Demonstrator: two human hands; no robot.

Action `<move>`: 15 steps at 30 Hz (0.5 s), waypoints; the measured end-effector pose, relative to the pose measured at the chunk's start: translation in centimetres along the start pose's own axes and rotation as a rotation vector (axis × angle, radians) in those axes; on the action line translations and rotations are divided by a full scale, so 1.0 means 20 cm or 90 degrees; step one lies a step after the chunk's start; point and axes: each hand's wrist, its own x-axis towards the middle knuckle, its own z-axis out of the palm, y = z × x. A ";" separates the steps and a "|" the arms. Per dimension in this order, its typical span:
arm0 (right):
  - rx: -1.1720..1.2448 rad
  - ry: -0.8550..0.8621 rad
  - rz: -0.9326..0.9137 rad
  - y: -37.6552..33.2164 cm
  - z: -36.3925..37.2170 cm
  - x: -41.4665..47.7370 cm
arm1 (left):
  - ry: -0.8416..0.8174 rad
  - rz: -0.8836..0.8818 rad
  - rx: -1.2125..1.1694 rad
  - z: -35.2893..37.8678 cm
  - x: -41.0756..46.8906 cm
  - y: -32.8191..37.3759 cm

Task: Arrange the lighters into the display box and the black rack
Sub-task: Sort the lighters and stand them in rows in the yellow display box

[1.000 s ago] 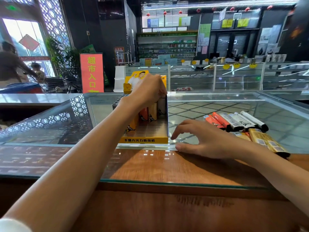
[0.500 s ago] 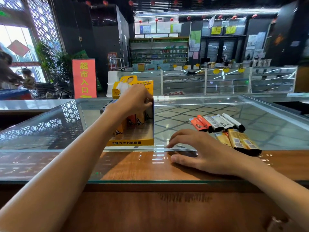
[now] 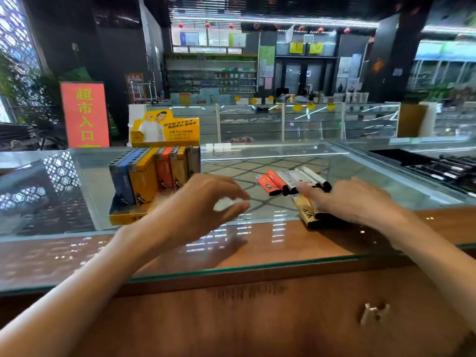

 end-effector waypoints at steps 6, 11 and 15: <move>-0.143 -0.132 -0.030 -0.17 -0.06 0.03 | -0.081 0.025 -0.076 0.07 -0.12 0.05; -0.150 -0.211 -0.063 -0.23 -0.13 0.00 | -0.087 0.034 -0.101 0.05 -0.16 0.03; -0.172 -0.138 -0.107 -0.25 -0.08 -0.01 | -0.081 0.041 -0.104 0.05 -0.17 0.03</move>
